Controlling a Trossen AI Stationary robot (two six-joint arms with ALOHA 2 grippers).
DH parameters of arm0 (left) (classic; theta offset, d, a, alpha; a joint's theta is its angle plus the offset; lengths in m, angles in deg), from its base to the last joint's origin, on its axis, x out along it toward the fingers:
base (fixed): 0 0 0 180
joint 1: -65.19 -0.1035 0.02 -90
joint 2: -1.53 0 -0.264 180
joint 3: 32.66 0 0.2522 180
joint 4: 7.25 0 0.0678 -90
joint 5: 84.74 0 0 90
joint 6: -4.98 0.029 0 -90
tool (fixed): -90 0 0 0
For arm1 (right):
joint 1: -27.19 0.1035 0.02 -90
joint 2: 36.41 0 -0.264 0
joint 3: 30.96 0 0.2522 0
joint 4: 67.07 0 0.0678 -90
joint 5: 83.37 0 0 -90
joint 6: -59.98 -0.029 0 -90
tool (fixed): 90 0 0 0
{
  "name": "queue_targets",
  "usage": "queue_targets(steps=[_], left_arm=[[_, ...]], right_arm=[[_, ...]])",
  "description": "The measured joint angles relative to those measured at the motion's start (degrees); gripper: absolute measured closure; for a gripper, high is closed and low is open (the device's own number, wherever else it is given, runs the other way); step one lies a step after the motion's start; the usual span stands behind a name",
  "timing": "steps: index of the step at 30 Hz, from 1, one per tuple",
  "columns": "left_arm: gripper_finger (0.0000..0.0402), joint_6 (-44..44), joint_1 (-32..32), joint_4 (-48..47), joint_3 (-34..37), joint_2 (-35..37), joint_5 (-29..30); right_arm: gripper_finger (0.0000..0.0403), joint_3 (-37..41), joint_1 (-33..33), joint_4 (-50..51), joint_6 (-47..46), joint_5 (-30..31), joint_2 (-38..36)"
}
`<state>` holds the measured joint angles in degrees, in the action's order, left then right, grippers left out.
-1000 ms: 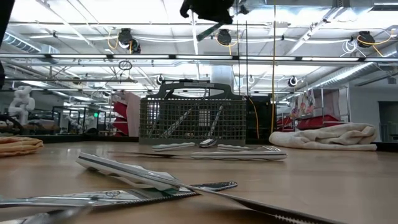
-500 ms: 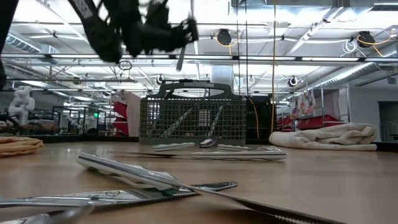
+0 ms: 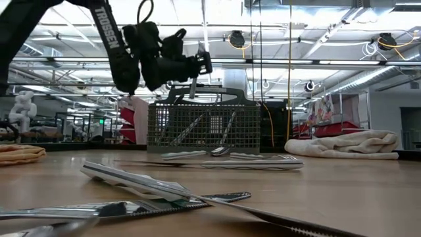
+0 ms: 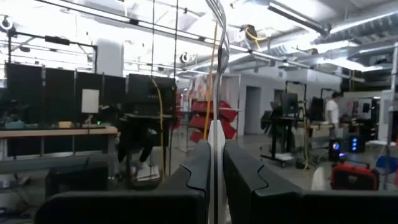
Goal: Sort silverware
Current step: Put the blue fork into the silverware basket, then put the blue knife into the silverware basket
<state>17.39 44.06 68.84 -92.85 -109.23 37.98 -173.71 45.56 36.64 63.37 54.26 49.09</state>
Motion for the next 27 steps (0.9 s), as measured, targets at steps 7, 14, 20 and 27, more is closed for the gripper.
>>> queue_targets(steps=[7, 14, 20, 27], left_arm=[[0.0375, 1.62, 0.08, 0.01, -0.02, -2.72, 0.41], [0.0374, 1.49, 0.1, -0.68, -0.02, -3.15, 3.6], [0.0316, 1.88, 0.14, -3.47, -0.02, -3.15, 3.99], [0.0293, 3.58, 1.15, -4.49, -0.02, -3.15, 3.86]], right_arm=[[0.0252, 0.0, 0.0, -0.02, 1.78, 0.0, 0.0], [0.0252, 0.0, 0.0, 0.0, 2.26, 0.0, 0.0], [0.0252, -0.02, 0.0, 0.03, 3.29, 0.0, 0.0], [0.0252, 0.0, 0.0, 0.05, 3.55, 0.0, 0.0]])
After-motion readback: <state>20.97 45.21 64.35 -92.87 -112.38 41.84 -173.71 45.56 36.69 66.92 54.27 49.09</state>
